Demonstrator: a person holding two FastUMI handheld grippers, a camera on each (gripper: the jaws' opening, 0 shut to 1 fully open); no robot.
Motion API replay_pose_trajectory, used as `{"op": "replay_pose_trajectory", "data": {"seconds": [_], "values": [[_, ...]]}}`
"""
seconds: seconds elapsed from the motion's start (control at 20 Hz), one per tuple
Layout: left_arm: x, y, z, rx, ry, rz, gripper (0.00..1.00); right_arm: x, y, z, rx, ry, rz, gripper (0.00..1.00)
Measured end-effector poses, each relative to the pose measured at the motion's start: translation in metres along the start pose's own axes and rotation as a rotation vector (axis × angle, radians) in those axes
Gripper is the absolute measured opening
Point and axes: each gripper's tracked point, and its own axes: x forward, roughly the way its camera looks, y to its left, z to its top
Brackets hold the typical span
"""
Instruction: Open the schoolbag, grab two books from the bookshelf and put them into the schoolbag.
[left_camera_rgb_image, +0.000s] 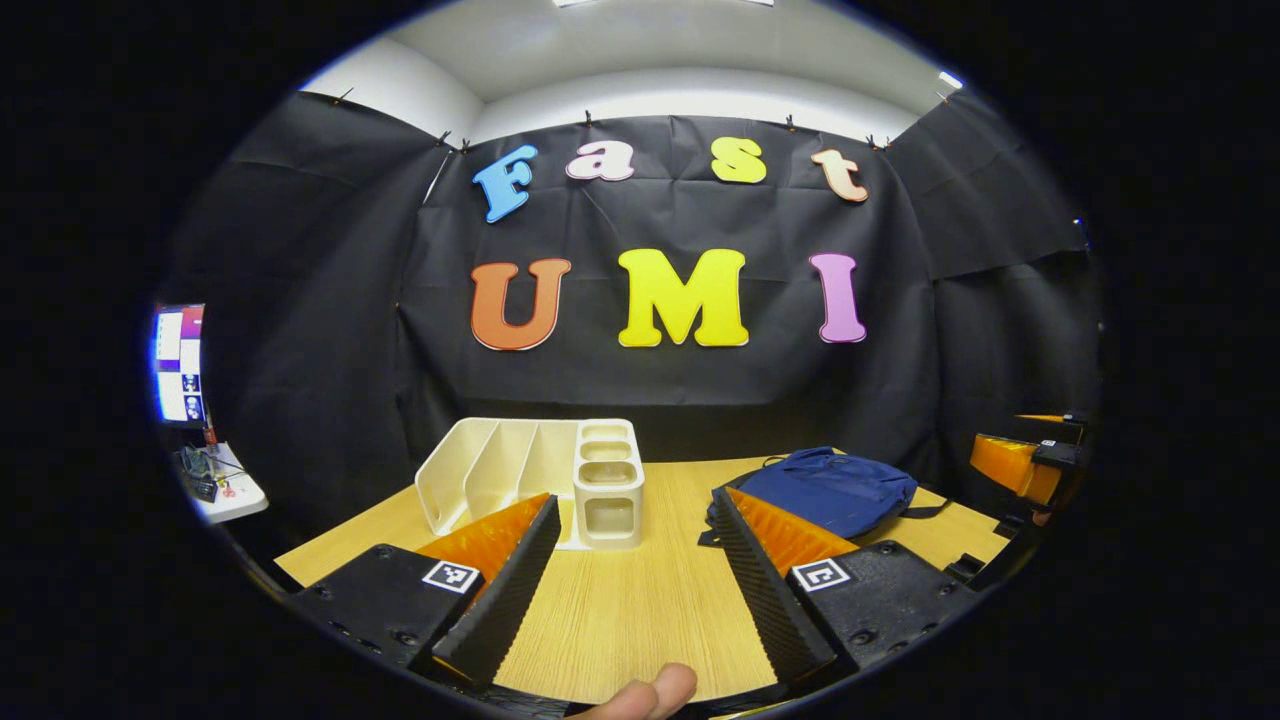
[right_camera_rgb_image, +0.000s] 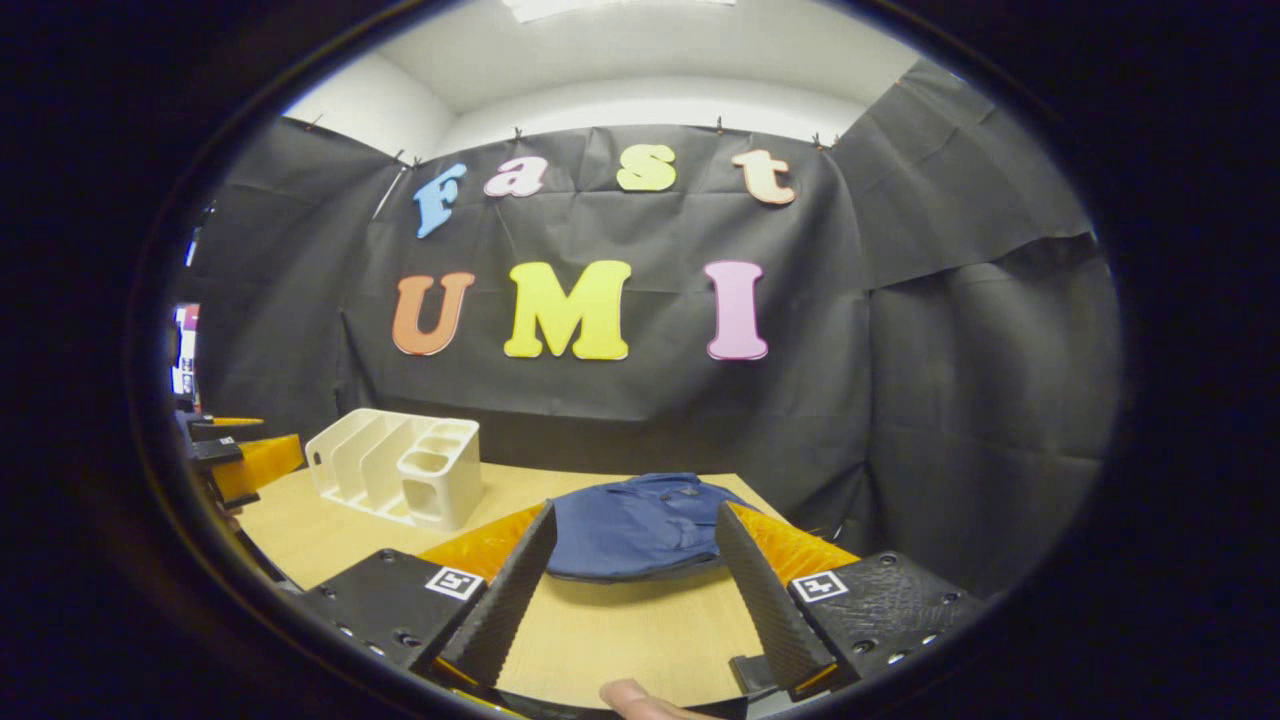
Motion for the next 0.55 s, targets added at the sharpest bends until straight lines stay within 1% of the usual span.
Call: {"op": "replay_pose_trajectory", "data": {"seconds": [0.1, 0.15, 0.2, 0.25, 0.3, 0.4, 0.55], "values": [[-0.004, 0.0, 0.005, -0.004, -0.014, -0.006, 0.97, -0.002, 0.002, 0.0, 0.0, 0.008, -0.006, 0.95], [-0.005, 0.001, 0.005, -0.006, -0.014, -0.008, 0.97, -0.002, 0.004, 0.003, -0.004, 0.004, -0.007, 0.95], [-0.005, 0.003, 0.005, -0.009, -0.012, -0.009, 0.97, -0.004, 0.006, 0.006, -0.01, -0.003, -0.008, 0.99], [-0.004, 0.003, 0.004, -0.017, -0.009, -0.009, 0.97, -0.005, 0.006, 0.01, -0.017, -0.01, -0.014, 0.96], [-0.004, 0.003, 0.003, -0.025, -0.003, -0.011, 0.97, -0.005, 0.007, 0.012, -0.024, -0.016, -0.018, 0.99], [-0.003, 0.006, 0.002, -0.037, 0.005, -0.012, 0.97, -0.008, 0.011, 0.016, -0.035, -0.029, -0.011, 0.99], [0.001, 0.017, -0.003, -0.048, 0.018, 0.017, 0.97, -0.007, 0.013, 0.017, -0.05, -0.027, -0.009, 0.96]]}}
